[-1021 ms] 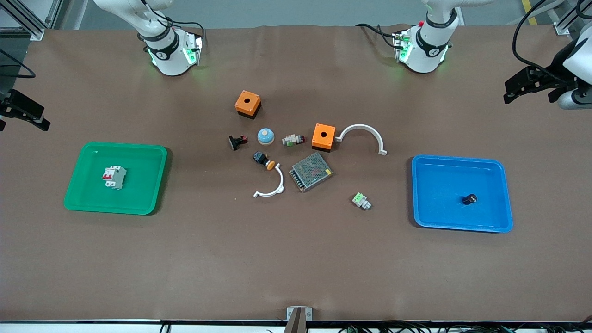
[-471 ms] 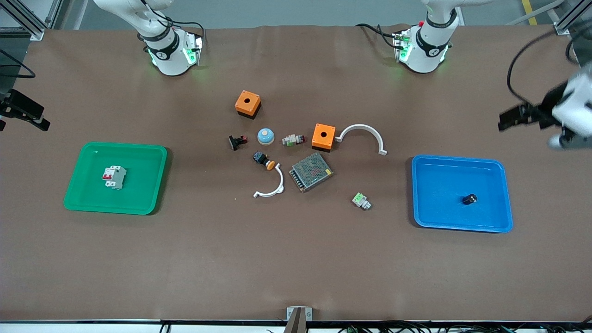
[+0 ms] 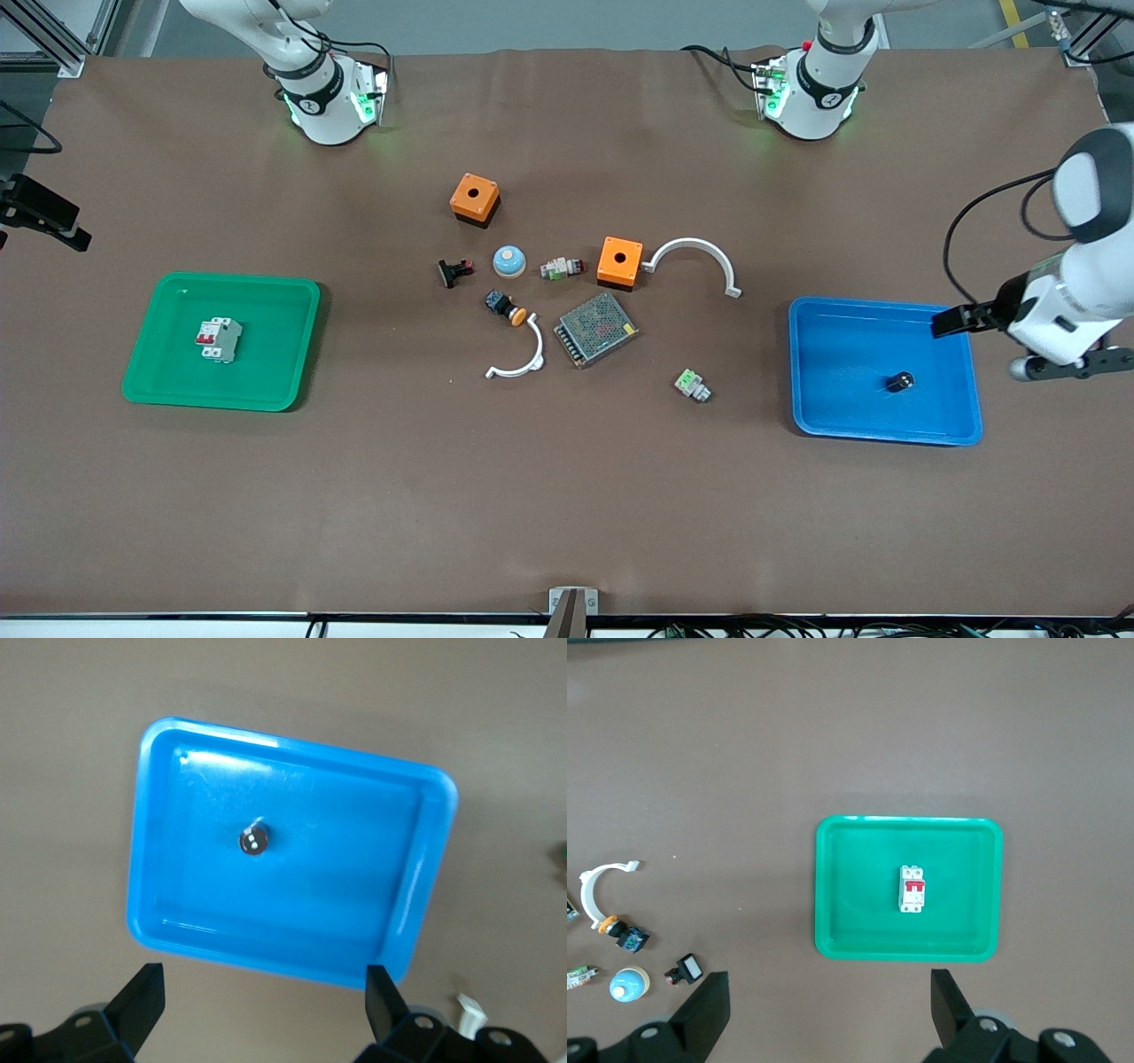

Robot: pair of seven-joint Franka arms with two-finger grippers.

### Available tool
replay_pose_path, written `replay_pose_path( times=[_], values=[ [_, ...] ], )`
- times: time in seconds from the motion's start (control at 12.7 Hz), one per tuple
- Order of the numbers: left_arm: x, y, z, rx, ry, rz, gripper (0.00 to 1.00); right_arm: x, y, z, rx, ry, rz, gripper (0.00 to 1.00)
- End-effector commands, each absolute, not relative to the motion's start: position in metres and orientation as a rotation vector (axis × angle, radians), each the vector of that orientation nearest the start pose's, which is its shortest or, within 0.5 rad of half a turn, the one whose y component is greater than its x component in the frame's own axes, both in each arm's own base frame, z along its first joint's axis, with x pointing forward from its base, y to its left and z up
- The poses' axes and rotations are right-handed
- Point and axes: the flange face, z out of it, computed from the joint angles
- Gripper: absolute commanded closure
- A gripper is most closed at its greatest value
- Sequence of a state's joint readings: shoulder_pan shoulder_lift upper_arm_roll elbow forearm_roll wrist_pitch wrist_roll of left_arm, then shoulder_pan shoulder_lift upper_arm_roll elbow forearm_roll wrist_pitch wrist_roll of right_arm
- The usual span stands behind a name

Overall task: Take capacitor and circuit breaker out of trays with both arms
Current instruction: 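Reach the left gripper over the black capacitor in the blue tray, then grasp the capacitor with the left gripper while the right gripper reaches the breaker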

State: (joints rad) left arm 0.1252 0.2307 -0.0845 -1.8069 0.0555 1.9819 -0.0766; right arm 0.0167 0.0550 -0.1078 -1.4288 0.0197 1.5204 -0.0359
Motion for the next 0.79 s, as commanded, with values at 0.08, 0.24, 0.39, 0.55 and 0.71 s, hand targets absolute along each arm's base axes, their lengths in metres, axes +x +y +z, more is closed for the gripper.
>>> replay_pose_path(
  times=[0.08,0.24,0.39,0.55,0.71],
  values=[
    [0.6,0.05,0.329,-3.073,-0.124,-0.021,0.0,0.604,-0.112,0.567,-3.12,0.238,0.139,0.0],
    [0.606,0.049,0.289,-3.084,-0.113,-0.03,0.0,0.616,-0.132,0.54,-3.121,0.279,0.145,0.0],
    [0.608,0.063,0.26,-3.091,-0.147,-0.039,0.03,0.631,-0.145,0.499,-3.121,0.305,0.187,0.0],
    [0.609,0.065,0.242,-3.095,-0.144,-0.032,0.08,0.64,-0.146,0.458,-3.123,0.305,0.281,0.0],
    [0.612,0.064,0.232,-3.097,-0.163,-0.023,0.15,0.635,-0.145,0.428,-3.121,0.29,0.323,0.0]
  ],
)
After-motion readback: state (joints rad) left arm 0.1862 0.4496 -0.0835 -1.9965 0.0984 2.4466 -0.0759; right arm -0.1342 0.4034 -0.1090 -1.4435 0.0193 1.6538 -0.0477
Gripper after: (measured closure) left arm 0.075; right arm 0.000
